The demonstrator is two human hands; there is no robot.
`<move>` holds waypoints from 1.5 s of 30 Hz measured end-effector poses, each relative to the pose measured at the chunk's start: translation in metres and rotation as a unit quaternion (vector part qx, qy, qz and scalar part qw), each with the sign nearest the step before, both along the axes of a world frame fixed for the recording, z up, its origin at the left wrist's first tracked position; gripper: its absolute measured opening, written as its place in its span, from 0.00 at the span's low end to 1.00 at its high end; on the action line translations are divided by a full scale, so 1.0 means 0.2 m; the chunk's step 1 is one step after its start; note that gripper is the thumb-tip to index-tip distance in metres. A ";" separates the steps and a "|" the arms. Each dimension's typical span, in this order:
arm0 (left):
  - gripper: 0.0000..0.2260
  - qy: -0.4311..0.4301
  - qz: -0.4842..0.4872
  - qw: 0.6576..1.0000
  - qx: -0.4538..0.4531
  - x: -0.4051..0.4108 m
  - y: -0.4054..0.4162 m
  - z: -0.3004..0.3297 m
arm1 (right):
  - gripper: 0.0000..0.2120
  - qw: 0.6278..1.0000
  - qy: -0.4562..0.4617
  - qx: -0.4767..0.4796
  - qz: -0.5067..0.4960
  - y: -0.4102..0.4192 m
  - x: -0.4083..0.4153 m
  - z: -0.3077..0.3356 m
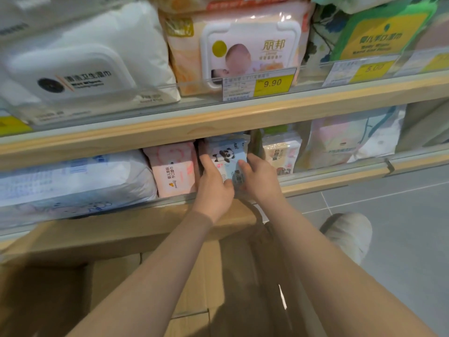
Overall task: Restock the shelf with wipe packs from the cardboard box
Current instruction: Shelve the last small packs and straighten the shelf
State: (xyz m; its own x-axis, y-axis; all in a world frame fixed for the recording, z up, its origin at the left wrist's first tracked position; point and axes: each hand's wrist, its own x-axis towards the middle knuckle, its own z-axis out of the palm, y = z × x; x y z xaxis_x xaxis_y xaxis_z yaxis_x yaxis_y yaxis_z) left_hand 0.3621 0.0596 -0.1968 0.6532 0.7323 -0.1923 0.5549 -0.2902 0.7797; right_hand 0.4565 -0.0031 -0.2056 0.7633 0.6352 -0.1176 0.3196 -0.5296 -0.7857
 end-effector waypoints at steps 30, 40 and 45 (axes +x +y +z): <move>0.15 0.013 0.009 0.999 0.036 0.03 0.02 -0.02 | 0.19 0.998 0.038 -0.035 0.028 -0.07 -0.06 0.04; 0.15 0.014 -0.027 0.999 -0.013 0.01 0.07 0.02 | 0.16 0.997 0.074 -0.003 -0.023 0.07 -0.02 0.07; 0.12 0.013 -0.021 1.000 -0.012 0.02 0.08 -0.01 | 0.11 0.996 0.075 0.000 -0.049 0.09 0.00 0.07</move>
